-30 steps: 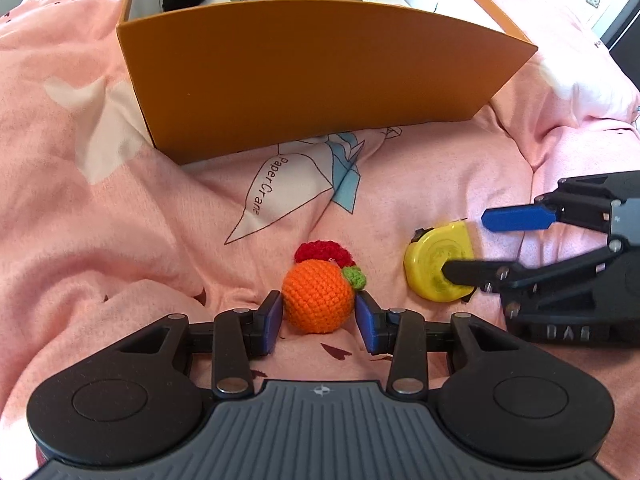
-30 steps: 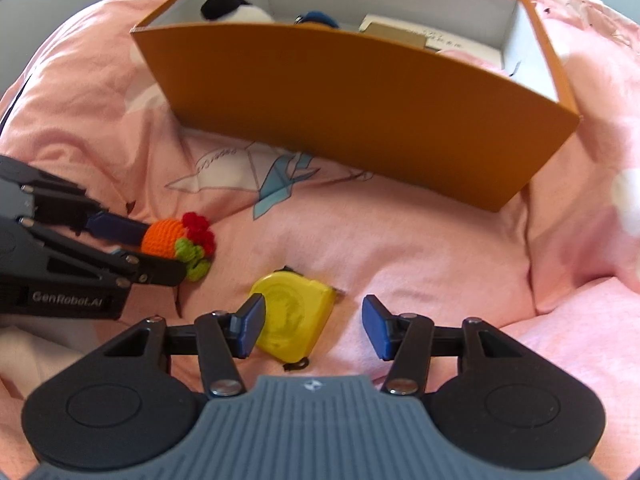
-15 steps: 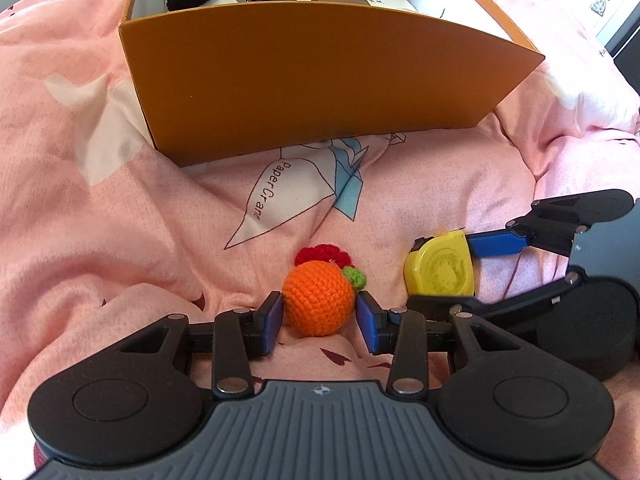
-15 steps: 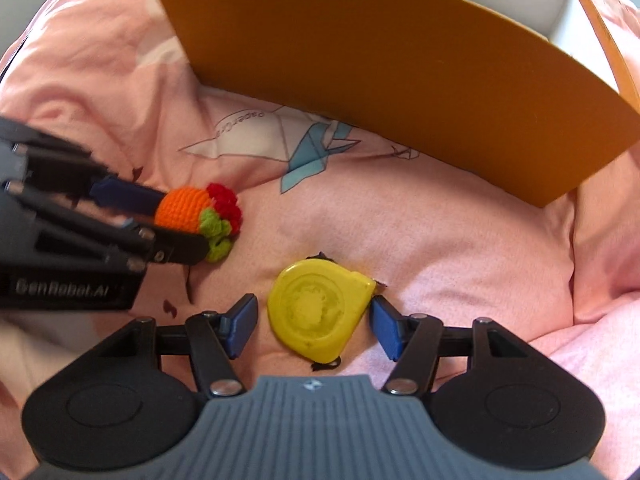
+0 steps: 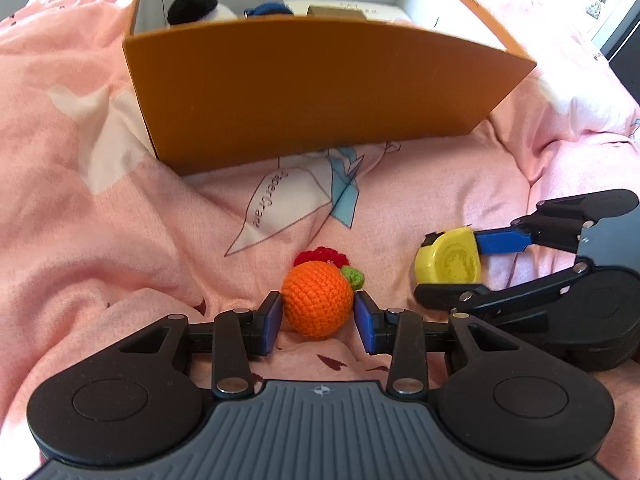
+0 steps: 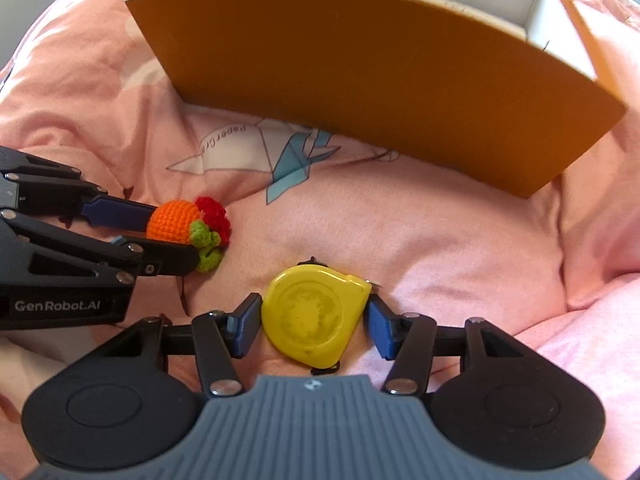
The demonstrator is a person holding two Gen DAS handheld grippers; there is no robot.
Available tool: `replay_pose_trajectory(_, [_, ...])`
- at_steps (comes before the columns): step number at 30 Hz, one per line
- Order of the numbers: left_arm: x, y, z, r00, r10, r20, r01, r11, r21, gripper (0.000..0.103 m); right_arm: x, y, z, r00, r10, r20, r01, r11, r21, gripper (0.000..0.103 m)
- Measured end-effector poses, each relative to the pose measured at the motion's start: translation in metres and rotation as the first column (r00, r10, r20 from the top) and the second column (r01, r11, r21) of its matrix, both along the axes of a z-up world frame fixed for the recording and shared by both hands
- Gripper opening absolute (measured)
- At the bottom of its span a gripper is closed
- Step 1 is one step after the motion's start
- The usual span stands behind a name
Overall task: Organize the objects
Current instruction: 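Carry the crocheted fruit and tape measure over the orange box with both tools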
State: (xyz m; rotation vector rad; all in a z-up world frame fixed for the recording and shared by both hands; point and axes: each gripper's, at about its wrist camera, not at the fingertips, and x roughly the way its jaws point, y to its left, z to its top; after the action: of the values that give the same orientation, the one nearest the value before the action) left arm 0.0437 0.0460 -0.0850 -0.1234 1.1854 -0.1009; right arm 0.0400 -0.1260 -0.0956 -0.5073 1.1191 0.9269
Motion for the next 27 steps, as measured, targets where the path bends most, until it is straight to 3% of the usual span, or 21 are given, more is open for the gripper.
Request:
replay_pose_trajectory(9, [-0.003, 0.002, 0.047, 0.993, -0.004, 0.118, 0.007, 0.999, -0.031, 0.044, 0.012, -0.016, 0.059, 0.997, 0.003, 0.074, -0.012, 0.992, 0.122, 0.058])
replay_pose_trajectory(17, [0.005, 0.003, 0.094, 0.967, 0.003, 0.255, 0.002, 1.0, -0.022, 0.044, 0.022, -0.009, 0.118, 0.981, 0.046, 0.188, -0.087, 0.972, 0.219, 0.058])
replay_pose_trajectory(27, [0.041, 0.02, 0.12, 0.949, -0.01, 0.314, 0.006, 1.0, 0.014, 0.044, 0.057, 0.016, 0.159, 0.968, 0.052, 0.245, -0.126, 0.947, 0.294, 0.058])
